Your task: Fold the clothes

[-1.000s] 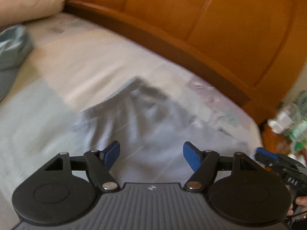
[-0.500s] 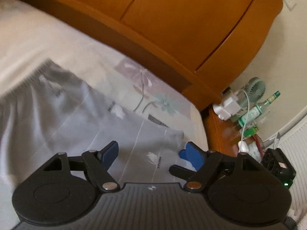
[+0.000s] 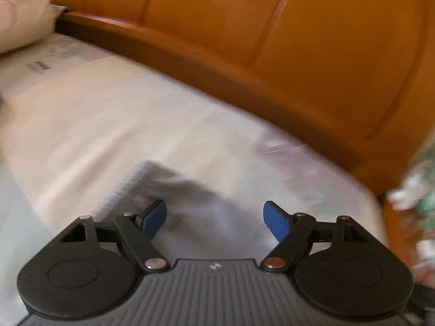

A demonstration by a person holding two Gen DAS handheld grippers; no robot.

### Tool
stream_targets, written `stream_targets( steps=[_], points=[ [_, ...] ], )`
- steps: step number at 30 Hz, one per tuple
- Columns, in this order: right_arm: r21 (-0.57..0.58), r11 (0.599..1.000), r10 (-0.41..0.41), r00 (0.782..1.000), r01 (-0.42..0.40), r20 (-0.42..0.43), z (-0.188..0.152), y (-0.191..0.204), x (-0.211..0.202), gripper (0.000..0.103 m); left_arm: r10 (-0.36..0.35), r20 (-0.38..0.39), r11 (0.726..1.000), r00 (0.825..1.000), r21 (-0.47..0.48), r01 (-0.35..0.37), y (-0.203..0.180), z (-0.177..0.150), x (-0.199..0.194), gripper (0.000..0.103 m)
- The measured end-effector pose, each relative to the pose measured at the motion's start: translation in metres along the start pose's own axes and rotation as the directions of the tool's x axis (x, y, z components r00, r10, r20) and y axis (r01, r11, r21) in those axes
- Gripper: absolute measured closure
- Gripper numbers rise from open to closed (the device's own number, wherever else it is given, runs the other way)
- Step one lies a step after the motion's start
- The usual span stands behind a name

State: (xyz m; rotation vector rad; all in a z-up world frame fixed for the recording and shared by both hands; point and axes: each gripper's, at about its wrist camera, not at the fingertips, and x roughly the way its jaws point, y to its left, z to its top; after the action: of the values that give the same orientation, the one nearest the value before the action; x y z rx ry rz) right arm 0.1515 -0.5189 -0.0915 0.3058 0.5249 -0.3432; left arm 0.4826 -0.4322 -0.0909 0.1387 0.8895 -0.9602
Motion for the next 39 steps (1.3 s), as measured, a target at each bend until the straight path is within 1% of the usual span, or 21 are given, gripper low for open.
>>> stream_targets(
  steps=[1, 2, 5, 7, 8, 10, 11, 13, 14, 16, 18, 21, 22, 25, 26, 29, 32, 34, 36, 39],
  points=[
    [0.003, 1.0, -0.002, 1.0, 0.002, -0.006, -0.001, 0.0, -0.001, 0.041, 0.006, -0.018, 1.0, 1.0, 0.005, -0.006, 0.004, -0.002, 0.007, 0.025],
    [0.004, 1.0, -0.003, 1.0, 0.004, -0.015, -0.003, -0.001, -0.001, 0.041, 0.001, -0.002, 1.0, 1.0, 0.016, -0.001, 0.002, -0.003, 0.007, 0.024],
    [-0.002, 1.0, -0.005, 0.999, 0.005, -0.032, -0.004, -0.004, -0.004, 0.04, 0.003, -0.005, 1.0, 1.0, 0.021, -0.003, -0.003, -0.006, -0.006, 0.024],
    [-0.011, 1.0, 0.007, 1.0, -0.007, -0.027, -0.002, -0.001, -0.008, 0.04, 0.029, 0.001, 0.997, 1.0, 0.066, -0.029, -0.011, -0.009, -0.02, 0.023],
    [-0.019, 1.0, 0.017, 1.0, -0.018, -0.023, -0.001, 0.002, -0.01, 0.04, 0.046, 0.001, 0.994, 0.999, 0.098, -0.046, -0.016, -0.013, -0.029, 0.019],
    [-0.048, 0.997, 0.054, 0.998, -0.055, -0.02, 0.0, 0.013, -0.014, 0.035, 0.081, 0.004, 0.983, 0.997, 0.163, -0.08, -0.026, -0.021, -0.048, 0.017],
    [-0.066, 0.996, 0.066, 0.997, -0.068, -0.035, -0.003, 0.018, -0.014, 0.033, 0.098, 0.006, 0.976, 0.995, 0.194, -0.097, -0.03, -0.025, -0.057, 0.016],
    [-0.101, 0.991, 0.081, 0.994, -0.089, -0.08, -0.01, 0.028, -0.011, 0.032, 0.131, 0.018, 0.964, 0.991, 0.23, -0.131, -0.036, -0.035, -0.075, 0.011],
    [-0.11, 0.991, 0.067, 0.991, -0.079, -0.112, -0.015, 0.031, -0.007, 0.032, 0.134, 0.024, 0.962, 0.991, 0.237, -0.136, -0.037, -0.044, -0.088, 0.009],
    [-0.13, 0.99, 0.035, 0.993, -0.05, -0.115, -0.022, 0.035, -0.009, 0.032, 0.123, 0.04, 0.962, 0.992, 0.241, -0.129, -0.039, -0.06, -0.109, 0.006],
    [-0.118, 0.992, 0.035, 0.991, -0.05, -0.129, -0.019, 0.037, -0.014, 0.031, 0.129, 0.066, 0.961, 0.989, 0.236, -0.141, -0.039, -0.078, -0.129, 0.003],
    [-0.074, 0.993, 0.076, 0.988, -0.087, -0.131, -0.01, 0.041, -0.019, 0.03, 0.183, 0.141, 0.954, 0.973, 0.215, -0.21, -0.043, -0.107, -0.154, 0.002],
    [-0.076, 0.993, 0.076, 0.988, -0.087, -0.132, -0.009, 0.044, -0.019, 0.029, 0.199, 0.163, 0.949, 0.966, 0.212, -0.231, -0.044, -0.115, -0.161, 0.001],
    [-0.094, 0.994, 0.033, 0.983, -0.05, -0.18, -0.014, 0.052, -0.012, 0.029, 0.214, 0.167, 0.949, 0.962, 0.199, -0.245, -0.047, -0.138, -0.177, 0.001],
    [-0.098, 0.994, 0.023, 0.981, -0.043, -0.192, -0.017, 0.054, -0.011, 0.027, 0.219, 0.168, 0.948, 0.961, 0.195, -0.25, -0.048, -0.145, -0.182, 0.001],
    [-0.107, 0.994, -0.005, 0.979, -0.018, -0.206, -0.021, 0.06, -0.016, 0.024, 0.239, 0.156, 0.946, 0.958, 0.187, -0.266, -0.051, -0.163, -0.191, 0.001],
    [-0.076, 0.997, 0.007, 0.981, -0.021, -0.192, -0.016, 0.067, -0.023, 0.023, 0.235, 0.147, 0.954, 0.961, 0.154, -0.256, -0.056, -0.179, -0.202, 0.001],
    [-0.081, 0.997, 0.003, 0.982, -0.019, -0.191, -0.016, 0.074, -0.023, 0.023, 0.242, 0.153, 0.957, 0.958, 0.127, -0.262, -0.061, -0.191, -0.209, 0.001],
    [-0.072, 0.997, -0.005, 0.975, -0.011, -0.224, -0.019, 0.079, -0.018, 0.022, 0.245, 0.144, 0.96, 0.959, 0.105, -0.261, -0.066, -0.201, -0.215, 0.001],
    [-0.059, 0.998, -0.018, 0.969, 0.003, -0.247, -0.024, 0.083, -0.02, 0.019, 0.254, 0.148, 0.954, 0.956, 0.125, -0.273, -0.078, -0.218, -0.223, 0.001]
  ],
)
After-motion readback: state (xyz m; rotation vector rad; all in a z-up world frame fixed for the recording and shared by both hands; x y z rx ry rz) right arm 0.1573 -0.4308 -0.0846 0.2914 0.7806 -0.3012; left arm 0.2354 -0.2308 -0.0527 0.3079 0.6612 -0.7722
